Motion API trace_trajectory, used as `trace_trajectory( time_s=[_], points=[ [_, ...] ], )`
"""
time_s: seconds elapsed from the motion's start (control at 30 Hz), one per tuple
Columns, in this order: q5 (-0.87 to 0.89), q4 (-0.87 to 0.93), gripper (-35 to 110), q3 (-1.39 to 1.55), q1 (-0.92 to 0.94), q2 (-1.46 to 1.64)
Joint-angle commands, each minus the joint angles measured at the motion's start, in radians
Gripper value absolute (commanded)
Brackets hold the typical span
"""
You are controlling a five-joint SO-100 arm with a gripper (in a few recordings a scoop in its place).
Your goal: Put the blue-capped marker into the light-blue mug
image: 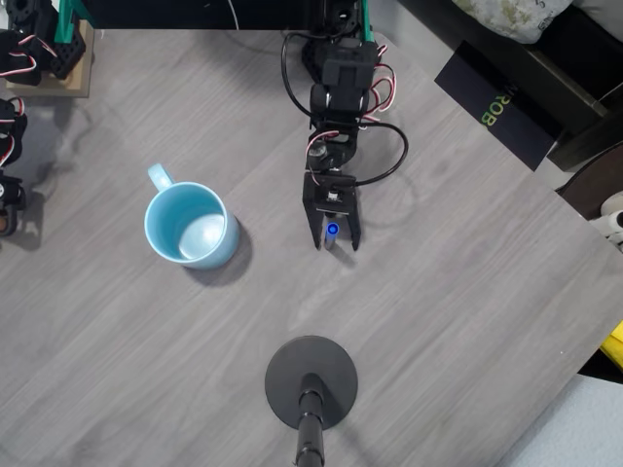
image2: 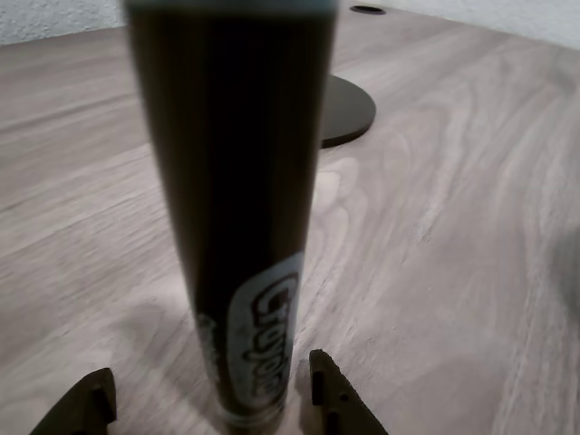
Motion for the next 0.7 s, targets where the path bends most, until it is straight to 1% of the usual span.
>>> trace_trajectory(
  time_s=[0.0,0.1,0.2,0.27,0.3,0.43,0.5,0.67],
  points=[
    [-0.052,-0.081,33,-0.026,-0.009,-0.014],
    [-0.052,-0.089,32,-0.035,-0.012,-0.032],
    [-0.052,-0.091,25,-0.041,-0.015,-0.035],
    [-0.044,-0.094,9,-0.049,-0.017,-0.040],
    [-0.044,-0.092,6,-0.049,-0.020,-0.043],
    [-0.087,-0.106,0,-0.049,-0.028,-0.081],
    [-0.087,-0.140,0,-0.054,-0.026,-0.103],
    [-0.078,-0.152,0,-0.058,-0.012,-0.097]
  ],
)
